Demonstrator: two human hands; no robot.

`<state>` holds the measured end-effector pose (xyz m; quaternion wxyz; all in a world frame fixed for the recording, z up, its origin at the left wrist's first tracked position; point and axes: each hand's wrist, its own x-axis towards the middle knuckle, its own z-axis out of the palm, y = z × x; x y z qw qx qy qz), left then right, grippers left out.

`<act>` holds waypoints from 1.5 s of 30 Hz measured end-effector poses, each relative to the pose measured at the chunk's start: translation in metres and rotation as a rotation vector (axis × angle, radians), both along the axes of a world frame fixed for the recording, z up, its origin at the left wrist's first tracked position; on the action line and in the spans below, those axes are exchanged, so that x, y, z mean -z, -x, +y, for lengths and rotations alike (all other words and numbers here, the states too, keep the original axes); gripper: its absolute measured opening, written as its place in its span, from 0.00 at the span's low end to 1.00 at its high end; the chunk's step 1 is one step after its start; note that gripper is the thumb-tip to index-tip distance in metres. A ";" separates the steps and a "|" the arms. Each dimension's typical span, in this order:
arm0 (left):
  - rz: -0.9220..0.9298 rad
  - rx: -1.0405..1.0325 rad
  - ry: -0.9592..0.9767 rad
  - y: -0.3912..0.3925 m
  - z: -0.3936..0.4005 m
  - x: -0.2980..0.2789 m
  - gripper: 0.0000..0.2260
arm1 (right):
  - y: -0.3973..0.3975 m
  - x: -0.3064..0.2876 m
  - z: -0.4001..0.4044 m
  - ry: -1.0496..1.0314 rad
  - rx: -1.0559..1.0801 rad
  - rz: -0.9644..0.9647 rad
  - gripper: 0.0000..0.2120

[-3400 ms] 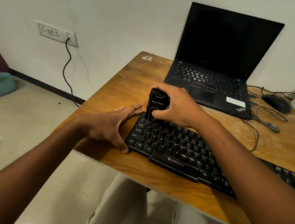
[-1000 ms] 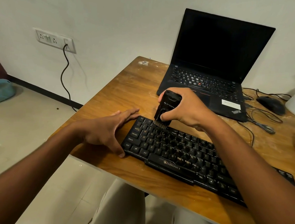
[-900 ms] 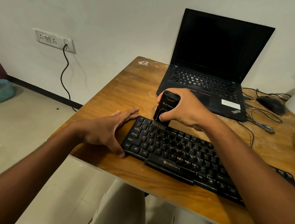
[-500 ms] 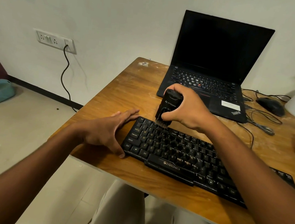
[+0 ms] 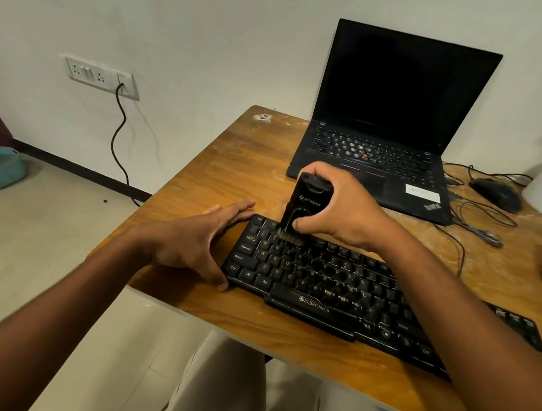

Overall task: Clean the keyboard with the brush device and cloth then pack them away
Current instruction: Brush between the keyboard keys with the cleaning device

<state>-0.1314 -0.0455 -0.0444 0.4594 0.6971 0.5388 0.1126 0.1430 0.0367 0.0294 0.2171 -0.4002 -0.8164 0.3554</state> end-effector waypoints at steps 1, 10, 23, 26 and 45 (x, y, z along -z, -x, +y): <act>0.000 0.000 0.003 0.000 0.000 0.000 0.66 | 0.000 0.002 -0.001 -0.010 -0.005 -0.033 0.27; 0.005 -0.014 0.002 -0.001 0.000 0.000 0.66 | 0.014 -0.003 -0.002 -0.091 0.052 0.008 0.28; 0.044 -0.022 0.002 -0.002 0.000 -0.002 0.65 | 0.036 -0.004 -0.010 -0.143 0.012 -0.016 0.26; 0.057 -0.017 -0.034 0.000 0.002 0.000 0.65 | 0.042 -0.003 -0.022 -0.071 -0.105 -0.025 0.25; 0.044 -0.030 -0.013 0.000 0.001 0.002 0.67 | 0.045 0.011 -0.013 -0.238 -0.037 -0.061 0.27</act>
